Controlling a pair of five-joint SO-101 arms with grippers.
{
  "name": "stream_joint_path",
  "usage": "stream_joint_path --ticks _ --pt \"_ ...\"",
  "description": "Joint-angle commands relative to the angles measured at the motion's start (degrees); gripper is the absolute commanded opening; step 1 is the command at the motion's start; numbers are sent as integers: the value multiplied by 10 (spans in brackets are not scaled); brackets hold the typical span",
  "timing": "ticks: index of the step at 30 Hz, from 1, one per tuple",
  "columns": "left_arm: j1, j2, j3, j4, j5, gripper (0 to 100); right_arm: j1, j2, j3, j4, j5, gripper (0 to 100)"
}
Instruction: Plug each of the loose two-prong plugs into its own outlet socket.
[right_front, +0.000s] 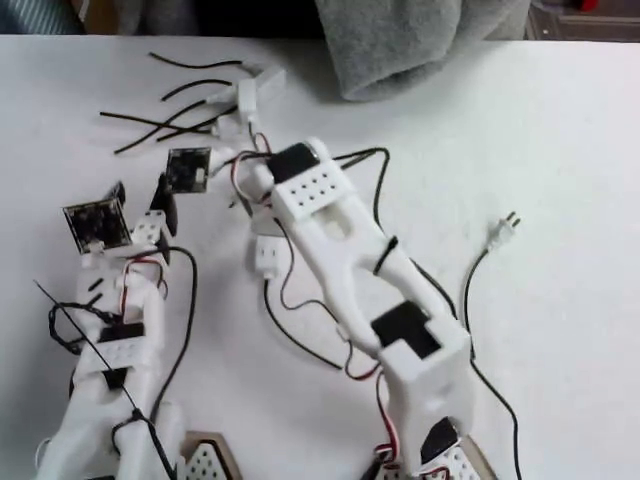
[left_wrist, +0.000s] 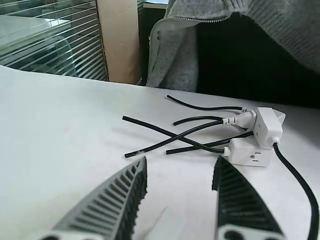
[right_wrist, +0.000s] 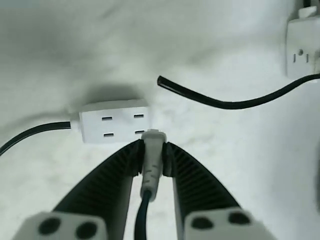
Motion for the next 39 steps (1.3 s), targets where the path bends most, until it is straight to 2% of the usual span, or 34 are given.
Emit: stream_joint_path --ticks 1,14,20,30,39 --pt "6 -9 -4 -5 4 222 -14 40 -92 49 -27 18" --pt "7 -9 -4 -5 4 222 -19 149 -236 123 -41 18" --pt "7 -9 -4 -5 4 222 -16 180 -242 138 -19 18" --pt "7 -9 -4 -5 4 222 -16 149 -242 173 11 18" --pt "7 -9 -4 -5 4 222 -16 167 -242 156 15 18"
